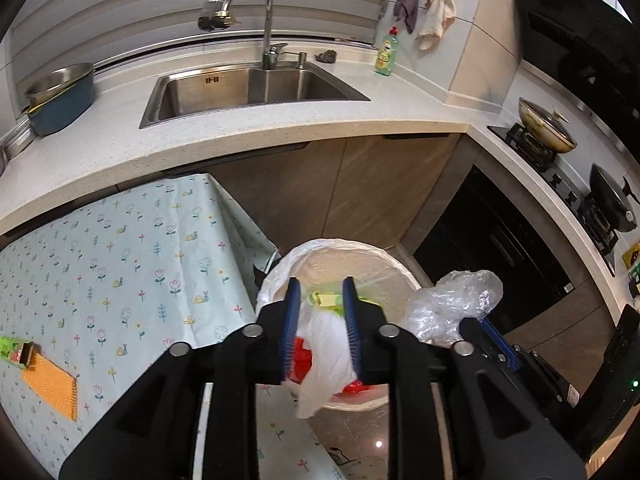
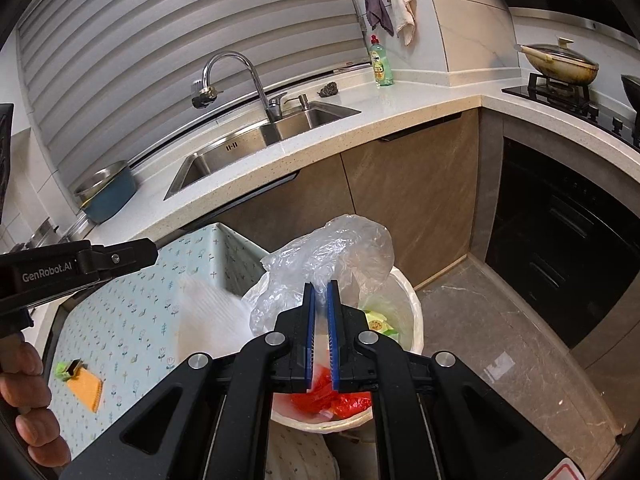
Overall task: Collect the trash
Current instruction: 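Carry the tissue and clear bag over the bin and open both grippers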
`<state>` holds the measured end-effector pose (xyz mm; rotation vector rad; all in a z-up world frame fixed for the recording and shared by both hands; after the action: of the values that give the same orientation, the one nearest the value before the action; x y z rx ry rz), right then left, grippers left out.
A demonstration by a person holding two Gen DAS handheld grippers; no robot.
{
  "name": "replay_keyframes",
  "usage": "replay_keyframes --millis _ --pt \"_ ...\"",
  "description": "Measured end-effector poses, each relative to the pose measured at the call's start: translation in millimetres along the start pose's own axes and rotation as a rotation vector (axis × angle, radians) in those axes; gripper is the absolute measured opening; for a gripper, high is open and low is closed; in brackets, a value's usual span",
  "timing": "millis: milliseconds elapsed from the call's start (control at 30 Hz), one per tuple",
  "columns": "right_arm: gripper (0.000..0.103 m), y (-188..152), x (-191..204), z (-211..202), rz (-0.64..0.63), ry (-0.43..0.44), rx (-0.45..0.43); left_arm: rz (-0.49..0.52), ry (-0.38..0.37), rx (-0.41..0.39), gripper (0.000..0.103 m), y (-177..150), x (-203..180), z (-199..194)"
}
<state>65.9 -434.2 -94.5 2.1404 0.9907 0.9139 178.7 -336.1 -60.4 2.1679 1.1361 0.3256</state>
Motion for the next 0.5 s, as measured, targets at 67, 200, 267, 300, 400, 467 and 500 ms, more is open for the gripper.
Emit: replay_keyframes --millis 67,200,267,300,400,467,500 --pt "0.006 0 4 3 -0.006 0.007 0.003 -0.017 0.013 -0.013 0.042 2 7 -2" --pt "0.007 -1 14 11 -0.015 0.022 0.014 -0.017 0.037 -0.027 0.043 4 16 -3" --pt "0.012 -2 19 14 -0.018 0.030 0.019 -0.017 0.050 -0.033 0.043 5 20 -4" --pt "0.013 -3 20 15 -0.018 0.031 0.019 -0.018 0.051 -0.034 0.045 5 22 -4" --pt "0.015 -3 23 16 -0.017 0.034 0.015 -0.021 0.068 -0.041 0.048 5 28 -3" --pt "0.018 -3 25 16 -0.017 0.034 0.015 -0.017 0.082 -0.045 0.048 4 31 -3" --pt "0.019 -3 26 16 -0.017 0.034 0.014 -0.016 0.084 -0.047 0.048 4 32 -4"
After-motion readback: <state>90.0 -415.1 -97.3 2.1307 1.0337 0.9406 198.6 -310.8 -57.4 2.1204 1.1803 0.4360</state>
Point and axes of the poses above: each gripper's, at about its wrist camera, not at the fingertips, and z roughly the way its jaws point, x to its left, y to its top, the point moved 9 cm from there along z, roughly the way its jaws point, and after that the axes turned 6 degrees about y, right-handed, at the moved point
